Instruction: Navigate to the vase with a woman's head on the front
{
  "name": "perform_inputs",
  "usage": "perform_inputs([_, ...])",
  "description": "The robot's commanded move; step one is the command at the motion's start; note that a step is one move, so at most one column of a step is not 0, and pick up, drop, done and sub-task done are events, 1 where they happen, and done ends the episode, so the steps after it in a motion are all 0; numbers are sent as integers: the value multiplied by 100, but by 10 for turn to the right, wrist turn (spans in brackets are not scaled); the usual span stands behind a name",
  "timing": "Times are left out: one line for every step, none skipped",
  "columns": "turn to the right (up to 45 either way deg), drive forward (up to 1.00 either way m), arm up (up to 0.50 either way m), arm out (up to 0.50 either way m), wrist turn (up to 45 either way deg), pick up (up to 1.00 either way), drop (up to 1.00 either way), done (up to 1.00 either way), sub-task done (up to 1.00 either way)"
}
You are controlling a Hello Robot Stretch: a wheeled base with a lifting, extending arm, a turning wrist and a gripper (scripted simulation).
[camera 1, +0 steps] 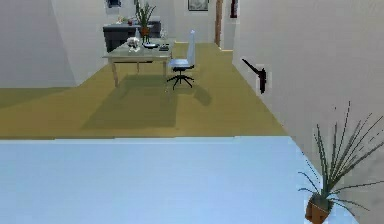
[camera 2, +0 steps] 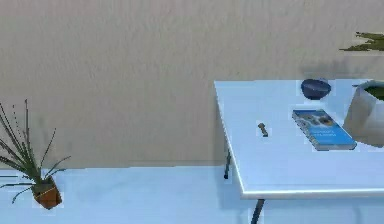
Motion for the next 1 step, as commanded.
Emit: perform_inputs([120, 0, 0, 0, 0, 0, 0, 0, 0])
